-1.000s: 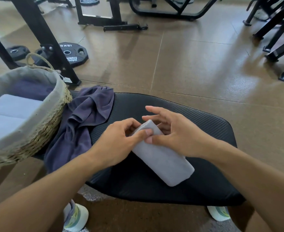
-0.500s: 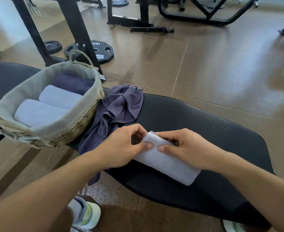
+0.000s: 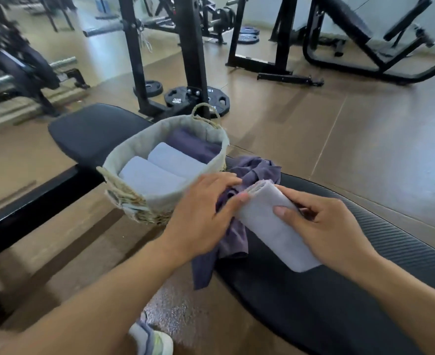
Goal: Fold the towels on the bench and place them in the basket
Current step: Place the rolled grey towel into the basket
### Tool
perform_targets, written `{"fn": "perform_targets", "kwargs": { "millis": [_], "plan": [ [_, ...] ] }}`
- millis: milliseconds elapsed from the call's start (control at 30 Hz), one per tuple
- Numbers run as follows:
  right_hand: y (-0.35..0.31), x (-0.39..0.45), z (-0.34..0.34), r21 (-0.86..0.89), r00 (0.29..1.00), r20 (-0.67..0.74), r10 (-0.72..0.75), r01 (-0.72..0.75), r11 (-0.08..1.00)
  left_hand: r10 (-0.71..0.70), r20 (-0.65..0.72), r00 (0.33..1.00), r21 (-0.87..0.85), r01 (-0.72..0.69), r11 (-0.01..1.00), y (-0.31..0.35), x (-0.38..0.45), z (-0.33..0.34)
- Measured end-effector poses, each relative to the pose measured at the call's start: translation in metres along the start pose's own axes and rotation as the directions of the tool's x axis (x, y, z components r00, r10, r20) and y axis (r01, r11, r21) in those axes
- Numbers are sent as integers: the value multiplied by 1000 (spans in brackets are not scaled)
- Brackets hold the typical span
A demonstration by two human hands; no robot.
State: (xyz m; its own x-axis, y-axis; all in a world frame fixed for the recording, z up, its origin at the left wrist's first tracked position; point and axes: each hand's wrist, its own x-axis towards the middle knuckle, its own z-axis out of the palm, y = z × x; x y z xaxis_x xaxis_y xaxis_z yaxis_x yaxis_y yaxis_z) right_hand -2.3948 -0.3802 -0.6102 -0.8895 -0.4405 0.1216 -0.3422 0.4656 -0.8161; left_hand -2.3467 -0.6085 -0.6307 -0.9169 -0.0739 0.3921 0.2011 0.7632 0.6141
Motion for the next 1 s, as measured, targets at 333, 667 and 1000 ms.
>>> {"fn": "perform_targets", "kwargs": {
  "millis": [333,667,1000],
  "plan": [
    [-115,125,61,34,992,-16,-121,122,992,-283,-291,914,528,400,749,-41,24,-93],
    [-114,223,188,-290,922,366,129,-19,957,-611,-163,775,449,609,654,-83,33,-121],
    [-123,202,164,-488,922,350,-167,331,808,-577,57,815,631,418,654,-74,38,-123]
  ]
}}
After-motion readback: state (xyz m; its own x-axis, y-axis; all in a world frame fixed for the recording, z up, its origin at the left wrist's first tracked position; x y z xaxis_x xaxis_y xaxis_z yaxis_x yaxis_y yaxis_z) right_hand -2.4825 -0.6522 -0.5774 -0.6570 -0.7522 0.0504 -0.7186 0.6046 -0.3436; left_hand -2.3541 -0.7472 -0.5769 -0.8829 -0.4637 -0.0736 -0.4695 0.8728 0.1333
